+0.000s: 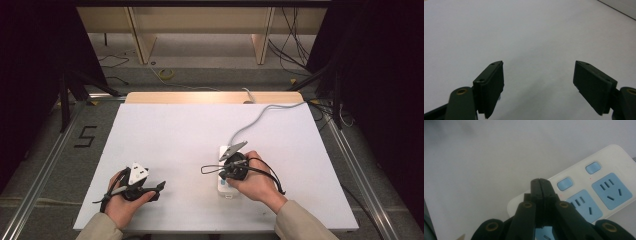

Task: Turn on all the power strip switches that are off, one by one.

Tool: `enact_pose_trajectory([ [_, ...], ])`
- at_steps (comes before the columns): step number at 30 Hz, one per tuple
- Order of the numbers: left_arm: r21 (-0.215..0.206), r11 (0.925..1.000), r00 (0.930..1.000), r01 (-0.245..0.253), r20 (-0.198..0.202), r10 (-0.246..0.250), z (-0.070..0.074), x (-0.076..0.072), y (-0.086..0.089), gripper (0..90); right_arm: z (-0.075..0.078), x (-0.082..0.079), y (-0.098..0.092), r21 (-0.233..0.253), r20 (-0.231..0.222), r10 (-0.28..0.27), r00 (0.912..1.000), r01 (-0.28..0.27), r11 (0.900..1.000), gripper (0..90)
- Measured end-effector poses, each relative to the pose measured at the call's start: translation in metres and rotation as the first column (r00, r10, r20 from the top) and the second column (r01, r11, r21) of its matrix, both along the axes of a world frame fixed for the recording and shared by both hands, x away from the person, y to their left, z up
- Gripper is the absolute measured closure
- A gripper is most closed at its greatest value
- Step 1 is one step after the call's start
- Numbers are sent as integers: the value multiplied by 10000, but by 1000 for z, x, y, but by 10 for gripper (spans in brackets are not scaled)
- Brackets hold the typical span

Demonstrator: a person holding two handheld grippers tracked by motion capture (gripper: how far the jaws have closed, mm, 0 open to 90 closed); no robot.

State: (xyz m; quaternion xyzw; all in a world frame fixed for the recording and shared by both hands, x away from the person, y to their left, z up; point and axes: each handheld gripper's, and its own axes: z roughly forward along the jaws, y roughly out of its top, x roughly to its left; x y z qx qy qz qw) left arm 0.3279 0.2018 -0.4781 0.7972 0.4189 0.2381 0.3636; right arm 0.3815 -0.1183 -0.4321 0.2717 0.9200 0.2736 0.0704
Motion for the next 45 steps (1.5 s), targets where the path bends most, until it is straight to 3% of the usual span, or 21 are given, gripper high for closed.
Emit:
enact_pose_trajectory([
  [22, 0, 10000, 10000, -4, -3, 4, 0, 0, 0, 246, 4, 0, -20, 543, 379, -518, 9979, 498, 9973, 827],
  [45, -6, 10000, 10000, -26, -9, 26, 0, 0, 0, 246, 7, -3, -54, 1166, 594, -1520, 9866, 1443, 9826, 747],
])
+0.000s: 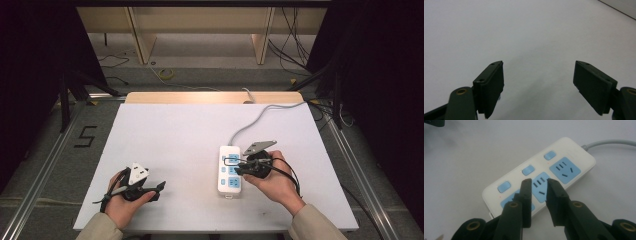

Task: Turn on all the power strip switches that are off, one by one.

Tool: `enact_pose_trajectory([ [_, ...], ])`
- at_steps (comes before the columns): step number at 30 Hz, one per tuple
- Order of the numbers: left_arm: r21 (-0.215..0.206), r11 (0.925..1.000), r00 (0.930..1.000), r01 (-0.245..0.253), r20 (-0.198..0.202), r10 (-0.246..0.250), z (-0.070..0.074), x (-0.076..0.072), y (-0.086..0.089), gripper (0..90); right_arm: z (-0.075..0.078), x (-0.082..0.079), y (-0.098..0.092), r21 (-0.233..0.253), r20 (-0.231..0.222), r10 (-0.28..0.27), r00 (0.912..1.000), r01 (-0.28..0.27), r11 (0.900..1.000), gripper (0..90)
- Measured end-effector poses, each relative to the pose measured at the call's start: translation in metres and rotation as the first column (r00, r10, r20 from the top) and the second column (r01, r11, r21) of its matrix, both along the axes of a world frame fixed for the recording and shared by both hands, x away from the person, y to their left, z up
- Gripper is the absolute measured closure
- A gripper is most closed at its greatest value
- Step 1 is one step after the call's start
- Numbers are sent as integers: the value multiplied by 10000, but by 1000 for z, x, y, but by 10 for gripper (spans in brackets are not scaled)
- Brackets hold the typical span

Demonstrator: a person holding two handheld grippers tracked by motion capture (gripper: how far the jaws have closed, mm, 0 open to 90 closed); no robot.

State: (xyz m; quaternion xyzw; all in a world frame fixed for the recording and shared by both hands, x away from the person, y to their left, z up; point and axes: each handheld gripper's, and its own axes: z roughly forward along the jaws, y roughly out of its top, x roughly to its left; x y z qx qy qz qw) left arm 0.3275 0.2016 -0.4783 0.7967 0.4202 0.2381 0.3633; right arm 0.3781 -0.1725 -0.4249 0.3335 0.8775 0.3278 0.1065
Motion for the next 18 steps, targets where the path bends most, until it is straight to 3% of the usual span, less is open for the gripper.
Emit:
enact_pose_trajectory([
  [18, 4, 10000, 10000, -9, -6, 9, 0, 0, 0, 245, -2, -5, -32, 587, 534, -1029, 9933, 997, 9933, 629],
])
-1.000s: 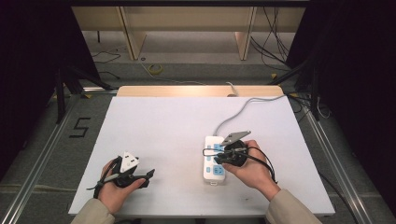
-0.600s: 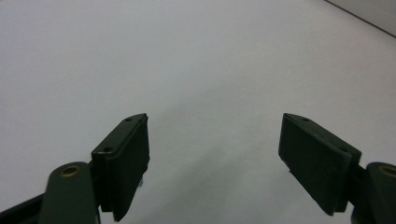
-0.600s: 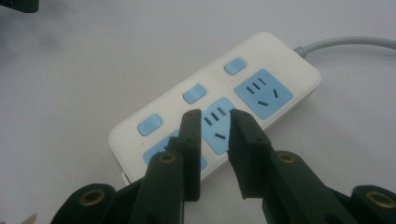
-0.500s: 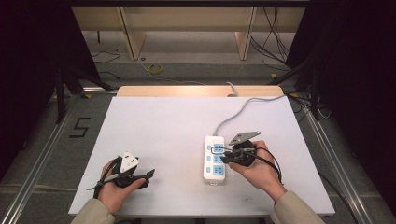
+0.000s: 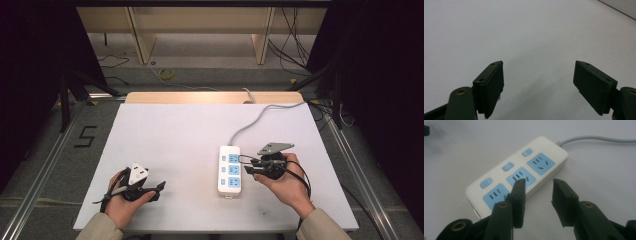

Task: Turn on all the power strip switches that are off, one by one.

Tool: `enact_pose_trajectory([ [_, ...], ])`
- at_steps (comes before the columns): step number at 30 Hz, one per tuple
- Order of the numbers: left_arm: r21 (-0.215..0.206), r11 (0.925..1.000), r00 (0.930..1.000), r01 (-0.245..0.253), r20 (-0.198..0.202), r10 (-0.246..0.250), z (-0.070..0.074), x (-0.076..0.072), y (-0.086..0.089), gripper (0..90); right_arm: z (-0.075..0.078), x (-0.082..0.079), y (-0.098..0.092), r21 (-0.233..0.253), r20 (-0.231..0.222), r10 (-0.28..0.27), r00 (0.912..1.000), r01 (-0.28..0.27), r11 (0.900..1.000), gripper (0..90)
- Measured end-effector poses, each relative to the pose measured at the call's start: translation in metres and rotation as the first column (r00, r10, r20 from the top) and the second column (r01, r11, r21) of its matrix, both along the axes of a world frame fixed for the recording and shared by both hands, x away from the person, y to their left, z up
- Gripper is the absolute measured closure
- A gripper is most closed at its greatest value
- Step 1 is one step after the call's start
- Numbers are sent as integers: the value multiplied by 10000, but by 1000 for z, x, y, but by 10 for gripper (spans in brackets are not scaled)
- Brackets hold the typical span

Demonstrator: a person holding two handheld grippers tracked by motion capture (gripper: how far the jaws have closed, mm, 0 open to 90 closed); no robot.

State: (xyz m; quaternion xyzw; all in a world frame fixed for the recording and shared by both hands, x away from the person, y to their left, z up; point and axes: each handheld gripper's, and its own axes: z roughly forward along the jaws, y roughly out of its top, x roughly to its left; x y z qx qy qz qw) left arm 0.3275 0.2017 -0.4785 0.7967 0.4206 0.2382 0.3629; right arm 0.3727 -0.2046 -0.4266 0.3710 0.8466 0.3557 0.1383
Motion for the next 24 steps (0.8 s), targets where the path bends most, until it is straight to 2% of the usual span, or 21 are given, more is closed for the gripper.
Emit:
enact_pose_trajectory([
  [9, -66, 10000, 10000, 3, 2, -3, 0, 0, -1, 245, -2, -2, -15, 291, 271, -410, 9988, 403, 9988, 586],
  [24, -135, 9999, 10000, 1, 10, -1, 0, -1, -1, 245, -11, -6, -37, 482, 529, -791, 9955, 766, 9959, 525],
])
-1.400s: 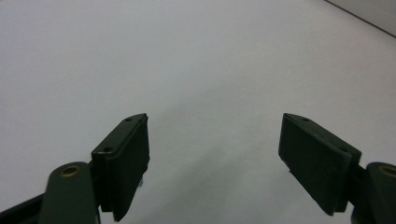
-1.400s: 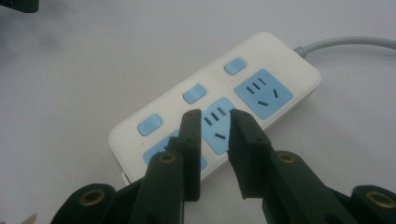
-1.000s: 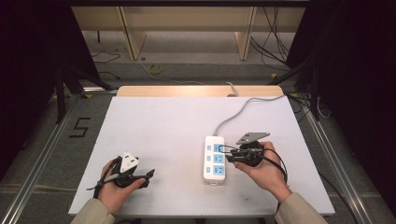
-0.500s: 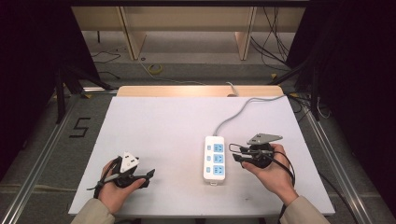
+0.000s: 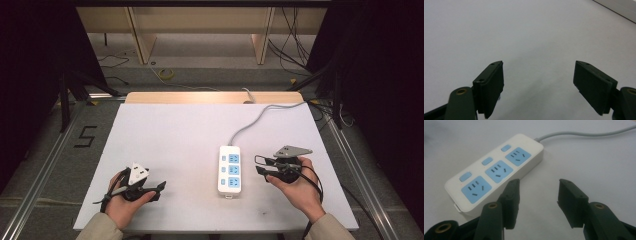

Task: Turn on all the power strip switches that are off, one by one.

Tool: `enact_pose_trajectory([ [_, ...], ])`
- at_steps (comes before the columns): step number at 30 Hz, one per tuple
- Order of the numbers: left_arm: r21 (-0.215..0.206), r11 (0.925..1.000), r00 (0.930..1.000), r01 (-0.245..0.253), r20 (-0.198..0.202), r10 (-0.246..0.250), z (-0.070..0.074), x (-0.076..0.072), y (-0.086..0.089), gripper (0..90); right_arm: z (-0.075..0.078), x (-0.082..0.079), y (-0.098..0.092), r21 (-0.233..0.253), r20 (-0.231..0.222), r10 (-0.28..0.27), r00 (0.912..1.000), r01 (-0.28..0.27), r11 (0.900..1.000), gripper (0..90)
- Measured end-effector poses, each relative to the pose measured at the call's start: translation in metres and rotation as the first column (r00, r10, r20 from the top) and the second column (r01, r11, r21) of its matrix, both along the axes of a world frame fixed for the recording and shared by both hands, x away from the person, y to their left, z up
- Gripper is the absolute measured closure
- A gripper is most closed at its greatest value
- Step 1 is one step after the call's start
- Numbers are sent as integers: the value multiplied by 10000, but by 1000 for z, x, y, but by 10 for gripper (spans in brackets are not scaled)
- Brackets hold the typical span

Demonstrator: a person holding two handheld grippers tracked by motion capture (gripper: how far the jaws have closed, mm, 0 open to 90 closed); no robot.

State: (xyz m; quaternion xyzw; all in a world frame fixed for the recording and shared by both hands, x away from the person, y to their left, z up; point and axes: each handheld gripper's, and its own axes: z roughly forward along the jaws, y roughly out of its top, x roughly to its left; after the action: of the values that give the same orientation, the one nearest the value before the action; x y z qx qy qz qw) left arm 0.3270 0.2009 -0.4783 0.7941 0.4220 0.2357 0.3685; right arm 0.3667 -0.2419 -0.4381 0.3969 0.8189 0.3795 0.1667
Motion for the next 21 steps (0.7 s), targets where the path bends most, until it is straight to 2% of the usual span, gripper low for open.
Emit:
enact_pose_trajectory([
  [12, 5, 10000, 10000, -5, -2, 5, 0, 0, 0, 245, -13, -5, -16, 67, 231, -386, 9990, 385, 9992, 437],
  [21, 11, 10000, 10000, -6, -12, 6, 0, 0, 0, 245, -19, -9, -24, 248, 342, -625, 9975, 617, 9978, 414],
])
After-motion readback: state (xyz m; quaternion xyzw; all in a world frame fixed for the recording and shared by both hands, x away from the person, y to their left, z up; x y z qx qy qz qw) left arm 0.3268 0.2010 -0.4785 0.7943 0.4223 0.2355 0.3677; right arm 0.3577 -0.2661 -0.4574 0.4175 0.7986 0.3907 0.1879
